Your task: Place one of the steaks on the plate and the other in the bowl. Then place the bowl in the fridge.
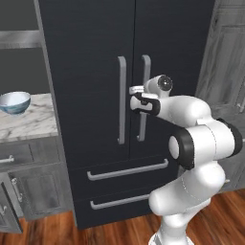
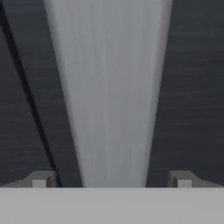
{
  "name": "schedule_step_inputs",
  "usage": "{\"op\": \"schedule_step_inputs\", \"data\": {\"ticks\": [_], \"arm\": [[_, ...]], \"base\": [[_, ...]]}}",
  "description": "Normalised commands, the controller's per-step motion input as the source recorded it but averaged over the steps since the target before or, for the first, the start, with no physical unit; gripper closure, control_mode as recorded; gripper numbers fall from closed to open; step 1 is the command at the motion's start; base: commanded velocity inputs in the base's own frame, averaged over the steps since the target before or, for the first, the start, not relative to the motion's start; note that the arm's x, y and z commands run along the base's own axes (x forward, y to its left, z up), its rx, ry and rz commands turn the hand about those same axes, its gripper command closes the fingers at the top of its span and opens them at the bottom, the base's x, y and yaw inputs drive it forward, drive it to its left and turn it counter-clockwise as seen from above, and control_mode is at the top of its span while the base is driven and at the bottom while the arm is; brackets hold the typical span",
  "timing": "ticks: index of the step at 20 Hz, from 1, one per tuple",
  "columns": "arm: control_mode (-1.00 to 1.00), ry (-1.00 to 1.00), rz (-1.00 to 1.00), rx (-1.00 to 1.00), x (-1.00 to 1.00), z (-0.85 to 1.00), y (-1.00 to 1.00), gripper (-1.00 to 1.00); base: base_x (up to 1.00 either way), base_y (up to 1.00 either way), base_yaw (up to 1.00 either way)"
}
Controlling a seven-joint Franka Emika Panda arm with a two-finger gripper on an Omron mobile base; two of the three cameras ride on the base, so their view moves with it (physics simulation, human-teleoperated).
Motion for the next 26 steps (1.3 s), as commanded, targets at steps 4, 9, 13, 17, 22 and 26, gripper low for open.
{"op": "schedule_step_inputs", "data": {"ticks": [4, 9, 13, 17, 22, 26], "arm": [[-1.00, 0.00, 0.00, 0.00, 0.38, -0.09, 0.00, 1.00], [-1.00, 0.10, -0.07, 0.10, -0.11, -0.03, -0.74, 1.00], [-1.00, 0.22, -0.15, 0.23, -0.63, -0.14, -1.00, 1.00], [-1.00, 0.24, -0.13, 0.26, -0.84, -0.16, -1.00, 1.00], [-1.00, 0.04, -0.02, 0.31, -1.00, -0.06, -1.00, 1.00], [-1.00, 0.00, 0.00, 0.32, -1.00, -0.01, -1.00, 1.00]], "base": [[0.00, 0.00, 0.00], [0.00, 0.00, 0.00], [0.00, 0.00, 0.00], [0.00, 0.00, 0.00], [0.00, 0.00, 0.00], [0.00, 0.00, 0.00]]}}
